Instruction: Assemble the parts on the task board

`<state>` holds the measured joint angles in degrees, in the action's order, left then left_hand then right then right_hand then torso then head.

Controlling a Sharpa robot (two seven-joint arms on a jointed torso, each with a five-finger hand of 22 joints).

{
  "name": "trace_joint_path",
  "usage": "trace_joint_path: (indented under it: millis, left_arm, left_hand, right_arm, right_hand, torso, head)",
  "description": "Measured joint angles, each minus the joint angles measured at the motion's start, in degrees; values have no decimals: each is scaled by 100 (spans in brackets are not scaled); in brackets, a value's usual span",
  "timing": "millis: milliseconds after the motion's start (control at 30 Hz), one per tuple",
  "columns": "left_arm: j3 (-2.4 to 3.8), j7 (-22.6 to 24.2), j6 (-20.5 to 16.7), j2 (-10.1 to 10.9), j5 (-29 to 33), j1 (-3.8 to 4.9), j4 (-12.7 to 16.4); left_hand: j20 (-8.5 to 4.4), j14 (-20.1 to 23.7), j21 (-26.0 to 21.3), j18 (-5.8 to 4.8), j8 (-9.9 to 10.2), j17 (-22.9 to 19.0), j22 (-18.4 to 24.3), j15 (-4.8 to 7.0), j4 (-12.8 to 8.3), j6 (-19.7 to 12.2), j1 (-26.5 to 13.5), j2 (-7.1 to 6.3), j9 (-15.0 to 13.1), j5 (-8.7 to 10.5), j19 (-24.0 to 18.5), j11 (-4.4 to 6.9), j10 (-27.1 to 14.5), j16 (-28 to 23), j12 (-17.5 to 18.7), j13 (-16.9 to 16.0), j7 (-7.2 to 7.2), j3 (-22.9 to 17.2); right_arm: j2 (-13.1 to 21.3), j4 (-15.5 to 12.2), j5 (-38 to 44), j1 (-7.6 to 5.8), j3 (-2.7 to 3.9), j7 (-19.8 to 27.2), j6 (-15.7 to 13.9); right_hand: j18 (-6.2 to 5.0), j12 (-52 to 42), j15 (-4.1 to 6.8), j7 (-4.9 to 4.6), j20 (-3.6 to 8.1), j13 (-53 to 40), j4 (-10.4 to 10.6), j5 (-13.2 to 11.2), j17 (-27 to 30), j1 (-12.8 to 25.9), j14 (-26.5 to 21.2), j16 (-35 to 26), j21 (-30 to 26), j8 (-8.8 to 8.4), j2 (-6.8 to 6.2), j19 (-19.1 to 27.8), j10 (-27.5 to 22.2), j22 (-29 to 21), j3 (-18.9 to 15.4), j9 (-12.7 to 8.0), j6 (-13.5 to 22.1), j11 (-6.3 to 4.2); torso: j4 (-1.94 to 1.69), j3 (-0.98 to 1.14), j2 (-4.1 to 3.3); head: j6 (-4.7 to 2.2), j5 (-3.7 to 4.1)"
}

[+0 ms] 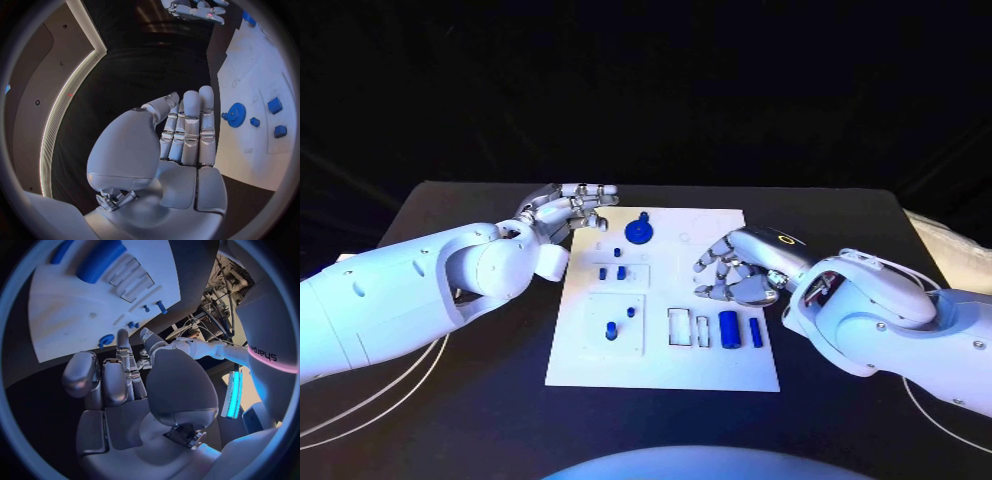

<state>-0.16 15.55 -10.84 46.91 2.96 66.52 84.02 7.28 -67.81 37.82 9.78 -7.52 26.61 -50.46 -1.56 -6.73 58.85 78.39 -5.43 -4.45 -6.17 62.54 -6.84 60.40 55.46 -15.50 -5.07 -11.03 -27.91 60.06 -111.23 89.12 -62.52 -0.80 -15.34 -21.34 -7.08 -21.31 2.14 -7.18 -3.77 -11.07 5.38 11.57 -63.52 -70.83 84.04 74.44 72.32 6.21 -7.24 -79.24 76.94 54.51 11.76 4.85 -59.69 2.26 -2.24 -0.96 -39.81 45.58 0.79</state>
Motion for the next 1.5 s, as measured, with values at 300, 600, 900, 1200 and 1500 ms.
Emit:
trace_joint_path:
  millis: [300,600,900,1200,1500]
  left_arm:
    - [-2,6,-1,-7,0,-21,8]
    - [-3,6,0,-2,-1,-42,6]
    - [-4,6,0,16,-1,-53,7]
    - [-4,1,1,26,-1,-55,8]
    - [-4,-3,1,33,-2,-56,5]
  left_hand:
    - [0,0,0,0,0,0,-1,0,0,0,0,0,0,0,0,0,0,0,0,0,0,0]
    - [0,0,0,1,0,0,-1,0,0,0,0,0,0,0,0,0,0,0,0,0,0,0]
    - [0,0,0,0,0,-8,-1,0,0,-21,0,0,0,0,0,-20,-20,0,0,0,-21,0]
    - [0,0,1,0,0,-8,4,0,0,-21,0,0,0,0,0,-20,-20,0,0,0,-21,0]
    - [0,0,1,0,0,-7,3,0,0,-21,0,0,0,0,0,-20,-20,0,0,0,-21,0]
  right_arm:
    - [424,-104,-409,83,-154,-882,233]
    - [372,-101,-430,230,-194,-1466,514]
    - [177,20,-412,336,-202,-1669,755]
    - [-5,117,-394,458,-194,-1732,943]
    - [-100,191,-324,469,-171,-1737,981]
  right_hand:
    - [93,-2992,75,134,70,-3376,753,541,-386,151,-21,339,284,273,146,-111,-268,478,-928,88,-14,-96]
    - [93,-3438,75,134,80,-4062,1120,541,-478,202,-21,406,337,398,194,-121,-339,562,-1363,156,-14,-86]
    - [93,-3476,75,134,80,-4170,1114,541,-478,243,-22,405,337,442,279,-120,-359,575,-1460,188,-14,-106]
    - [93,-3498,75,135,80,-4237,1130,541,-468,243,-21,405,337,489,340,-120,-359,581,-1508,230,-16,-107]
    - [93,-3539,74,163,79,-4335,1090,576,-462,98,-22,405,359,542,485,-120,-378,604,-1548,268,-45,-126]
  torso:
    - [92,5,24]
    - [102,2,30]
    - [107,-3,25]
    - [104,-2,23]
    - [112,-2,26]
  head:
    - [-42,108]
    - [-37,140]
    - [-26,131]
    - [8,118]
    - [20,105]
